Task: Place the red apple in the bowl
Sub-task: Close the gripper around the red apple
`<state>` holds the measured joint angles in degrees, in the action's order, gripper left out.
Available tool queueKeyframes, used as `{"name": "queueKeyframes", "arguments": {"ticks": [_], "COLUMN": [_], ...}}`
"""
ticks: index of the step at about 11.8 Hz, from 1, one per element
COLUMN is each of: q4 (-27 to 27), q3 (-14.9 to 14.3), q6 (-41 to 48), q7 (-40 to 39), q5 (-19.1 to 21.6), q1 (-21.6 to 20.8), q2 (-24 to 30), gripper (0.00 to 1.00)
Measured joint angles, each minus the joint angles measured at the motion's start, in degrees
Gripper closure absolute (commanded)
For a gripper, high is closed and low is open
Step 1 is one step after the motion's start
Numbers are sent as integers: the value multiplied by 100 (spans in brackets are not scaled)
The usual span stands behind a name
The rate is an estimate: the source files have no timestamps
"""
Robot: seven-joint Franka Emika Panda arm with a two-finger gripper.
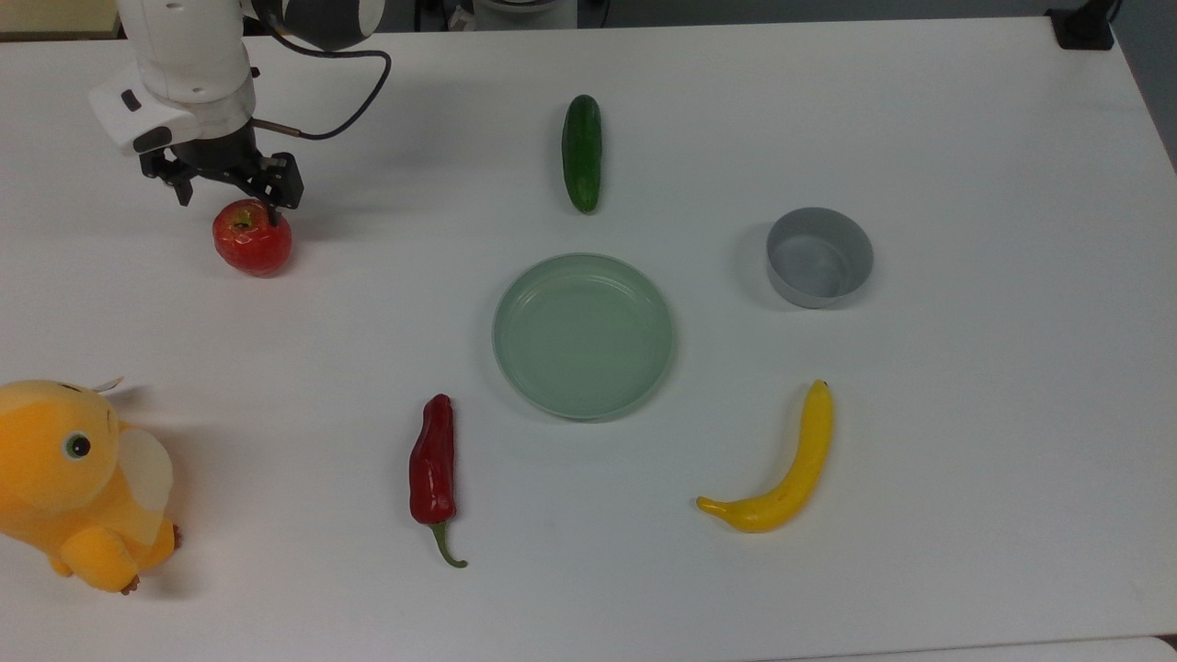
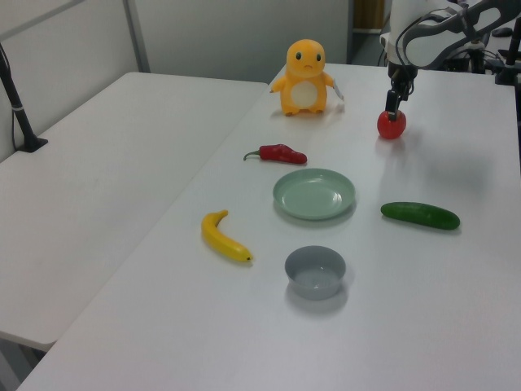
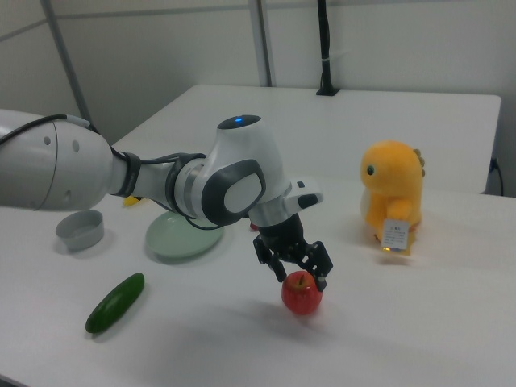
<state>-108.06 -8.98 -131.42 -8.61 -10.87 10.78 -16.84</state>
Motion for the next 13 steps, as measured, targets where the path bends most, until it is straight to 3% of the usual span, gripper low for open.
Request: {"name": "queueKeyframes", "arguments": {"ticks": [6,7,8,9,10,13], "q4": [-1,4,26,76,133,170], "q3": [15,15,15,15,15,15], "q6": [0,0,0,0,0,0], "q7": [0,0,-2,-3,-3,-6], "q5": [-2,-9,-46,-174,-297,-374], "q1": [-123,-127,-128,-128,-129,-130], "q2": [-167,-222,-292,-363,-411,-430], "gripper": [3,37,51,80,85,82]}}
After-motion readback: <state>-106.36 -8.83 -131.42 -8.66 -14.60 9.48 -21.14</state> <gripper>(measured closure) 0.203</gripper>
